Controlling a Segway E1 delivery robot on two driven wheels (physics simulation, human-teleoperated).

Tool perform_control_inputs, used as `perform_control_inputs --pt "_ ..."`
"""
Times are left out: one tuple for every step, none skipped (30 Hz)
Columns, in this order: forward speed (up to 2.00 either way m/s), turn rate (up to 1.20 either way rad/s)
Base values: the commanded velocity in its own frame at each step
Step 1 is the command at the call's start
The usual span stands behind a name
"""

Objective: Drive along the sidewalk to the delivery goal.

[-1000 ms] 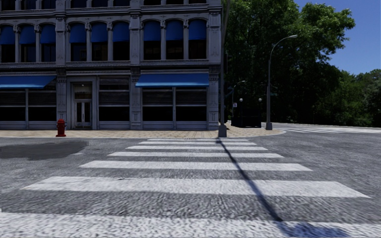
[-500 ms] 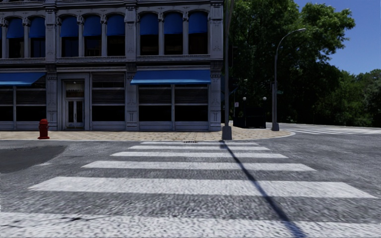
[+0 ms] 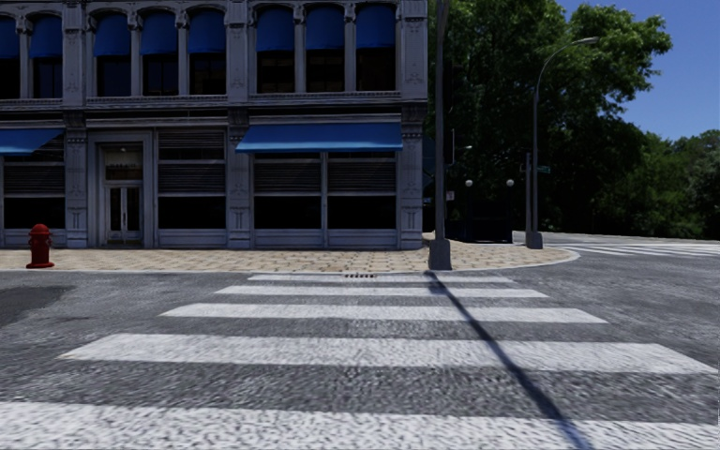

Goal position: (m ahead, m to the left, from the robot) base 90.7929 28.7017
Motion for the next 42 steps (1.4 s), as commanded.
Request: perform_control_inputs --pt "2.00 0.00" --pt "2.00 0.00" --pt "2.00 0.00" --pt "2.00 0.00" --pt "2.00 0.00" --pt "2.00 0.00" --pt "2.00 0.00" --pt "2.00 0.00" --pt "2.00 0.00" --pt "2.00 0.00" --pt "2.00 0.00" --pt "2.00 0.00" --pt "2.00 0.00" --pt "2.00 0.00" --pt "2.00 0.00" --pt "2.00 0.00" --pt "2.00 0.00" --pt "2.00 0.00" --pt "2.00 0.00" --pt "2.00 0.00" --pt "2.00 0.00" --pt "2.00 0.00" --pt "2.00 0.00" --pt "2.00 0.00" --pt "2.00 0.00" --pt "2.00 0.00" --pt "2.00 0.00" --pt "2.00 0.00" --pt "2.00 0.00" --pt "2.00 0.00" --pt "2.00 0.00" --pt "2.00 0.00" --pt "2.00 0.00" --pt "2.00 0.00" --pt "2.00 0.00" --pt "2.00 0.00" --pt "2.00 0.00" --pt "2.00 0.00" --pt "2.00 0.00" --pt "2.00 0.00" --pt "2.00 0.00" --pt "2.00 0.00"
